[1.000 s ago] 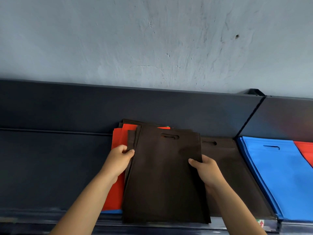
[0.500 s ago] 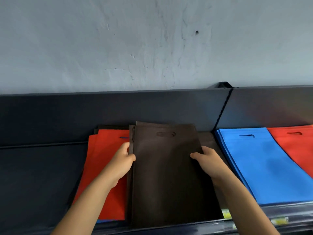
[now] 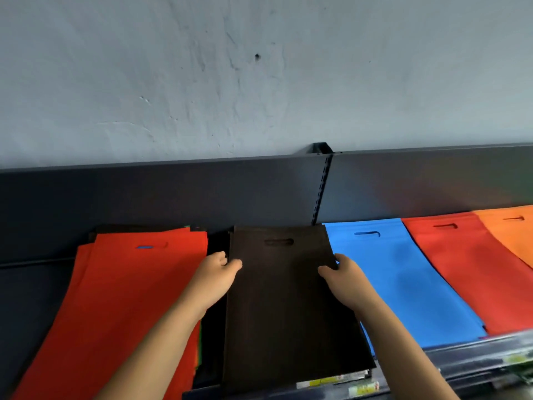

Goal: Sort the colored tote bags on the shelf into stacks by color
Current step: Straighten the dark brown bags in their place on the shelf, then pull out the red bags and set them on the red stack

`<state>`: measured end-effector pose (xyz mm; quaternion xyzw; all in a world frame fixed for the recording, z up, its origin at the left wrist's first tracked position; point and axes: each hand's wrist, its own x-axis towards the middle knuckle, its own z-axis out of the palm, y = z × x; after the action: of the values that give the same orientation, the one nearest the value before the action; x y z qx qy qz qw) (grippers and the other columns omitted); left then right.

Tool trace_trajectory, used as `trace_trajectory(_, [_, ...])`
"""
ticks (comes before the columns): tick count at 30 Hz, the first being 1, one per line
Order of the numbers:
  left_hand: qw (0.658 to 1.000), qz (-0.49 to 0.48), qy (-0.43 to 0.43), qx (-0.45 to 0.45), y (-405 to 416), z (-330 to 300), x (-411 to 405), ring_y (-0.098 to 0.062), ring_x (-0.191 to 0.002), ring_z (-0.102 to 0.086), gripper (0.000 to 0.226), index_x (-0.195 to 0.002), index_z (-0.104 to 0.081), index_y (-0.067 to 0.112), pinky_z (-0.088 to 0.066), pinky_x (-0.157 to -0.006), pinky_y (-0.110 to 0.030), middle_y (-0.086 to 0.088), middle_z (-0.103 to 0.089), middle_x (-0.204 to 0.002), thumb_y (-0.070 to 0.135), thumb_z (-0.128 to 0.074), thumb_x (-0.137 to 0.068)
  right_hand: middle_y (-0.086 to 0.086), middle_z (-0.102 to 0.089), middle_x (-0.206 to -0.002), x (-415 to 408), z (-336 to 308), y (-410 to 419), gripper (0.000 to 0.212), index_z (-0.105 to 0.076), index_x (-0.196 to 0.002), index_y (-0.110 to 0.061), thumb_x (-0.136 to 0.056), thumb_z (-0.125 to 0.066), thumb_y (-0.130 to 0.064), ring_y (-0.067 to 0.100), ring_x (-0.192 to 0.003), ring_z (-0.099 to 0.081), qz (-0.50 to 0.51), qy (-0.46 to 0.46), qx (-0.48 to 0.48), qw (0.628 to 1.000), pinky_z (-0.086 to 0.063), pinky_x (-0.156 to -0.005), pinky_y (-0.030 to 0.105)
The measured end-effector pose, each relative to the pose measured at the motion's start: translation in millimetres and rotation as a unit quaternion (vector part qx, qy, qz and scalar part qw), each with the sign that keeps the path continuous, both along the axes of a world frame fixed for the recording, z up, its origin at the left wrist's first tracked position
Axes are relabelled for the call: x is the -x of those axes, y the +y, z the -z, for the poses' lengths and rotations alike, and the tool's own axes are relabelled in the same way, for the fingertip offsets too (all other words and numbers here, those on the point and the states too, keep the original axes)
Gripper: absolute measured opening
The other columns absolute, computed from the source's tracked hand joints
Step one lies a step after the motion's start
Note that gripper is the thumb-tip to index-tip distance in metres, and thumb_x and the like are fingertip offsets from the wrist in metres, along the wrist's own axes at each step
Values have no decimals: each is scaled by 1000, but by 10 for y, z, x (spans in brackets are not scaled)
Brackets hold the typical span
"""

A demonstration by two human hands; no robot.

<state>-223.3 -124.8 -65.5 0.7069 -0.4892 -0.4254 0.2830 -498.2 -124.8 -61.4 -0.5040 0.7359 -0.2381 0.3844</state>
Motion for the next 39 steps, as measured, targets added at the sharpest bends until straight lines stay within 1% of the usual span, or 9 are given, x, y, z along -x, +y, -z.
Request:
trace_trajectory(2, [1000,3,-22,-6,-35,39,63,-1,-80,-49,16,-87,-51,30,-32,-78,-31,14,-48,-91,29,-58,-102,1,-61,-120,7,61,-39,38,-55,-133,-11,-102,-63,-29,27,-118,-63,-30,24,1,999,-48,-94,36])
trace_trajectory(4, [999,4,-34,-7,-43,80,91,-14,-113,-61,25,-121,-65,17,-39,-94,-32,2,-63,-122,31,-57,-102,0,-65,-123,7,161,-99,33,-55,-129,-15,-100,-65,-28,20,-114,-63,-66,22,-2,998,-50,-97,35])
trace_trajectory(6, [999,-25,-47,5,-19,83,102,-21,-143,-47,56,-153,-47,9,-36,-113,-35,-5,-48,-157,30,-56,-102,2,-61,-129,-10,194,-151,47,-49,-142,-14,-102,-65,-30,21,-121,-59,-90,19,-19,996,-46,-97,32])
trace_trajectory(10, [996,-70,-30,45,37,91,74,-17,-134,-54,53,-153,-48,9,-39,-103,-27,-7,-50,-156,20,-55,-102,11,-50,-157,1,285,-292,74,-37,-161,-9,-100,-66,-40,29,-140,-54,-105,40,-22,993,-47,-113,41])
trace_trajectory(15, [991,-91,-4,97,61,51,-23,-13,-135,-56,45,-145,-58,11,-39,-103,-23,-5,-61,-146,10,-55,-100,15,-51,-123,-38,286,-340,27,-62,-113,-10,-97,-65,-31,35,-110,-57,-101,133,75,983,-53,-97,45])
trace_trajectory(18, [986,-91,-11,137,154,-10,-204,-6,-115,-68,34,-124,-70,23,-49,-106,-29,7,-74,-122,5,-54,-101,10,-53,-133,-207,211,-319,40,-63,-136,-16,-98,-68,-30,27,-116,-57,-122,109,117,980,-49,-99,36])
trace_trajectory(22, [977,-119,-63,166,352,14,-600,-5,-106,-71,36,-104,-69,35,-54,-104,-35,14,-76,-105,2,-56,-100,-8,-67,-120,-606,96,-255,30,-65,-131,-29,-102,-67,-35,9,-109,-64,-173,-18,58,983,-51,-93,29])
trace_trajectory(26, [970,-130,-136,153,606,32,-1098,-8,-113,-68,33,-114,-73,28,-51,-105,-33,12,-74,-112,5,-58,-97,-1,-75,-101,-1152,97,-105,21,-68,-124,-22,-104,-65,-23,11,-92,-74,-197,-112,23,974,-58,-82,28])
trace_trajectory(39, [960,-53,-257,93,1102,146,-2081,-19,-126,-62,45,-138,-66,21,-46,-110,-30,1,-66,-140,9,-51,-97,-2,-68,-88,-2305,192,142,55,-54,-145,-1,-100,-68,-29,23,-87,-72,-143,-97,3,985,-58,-87,49])
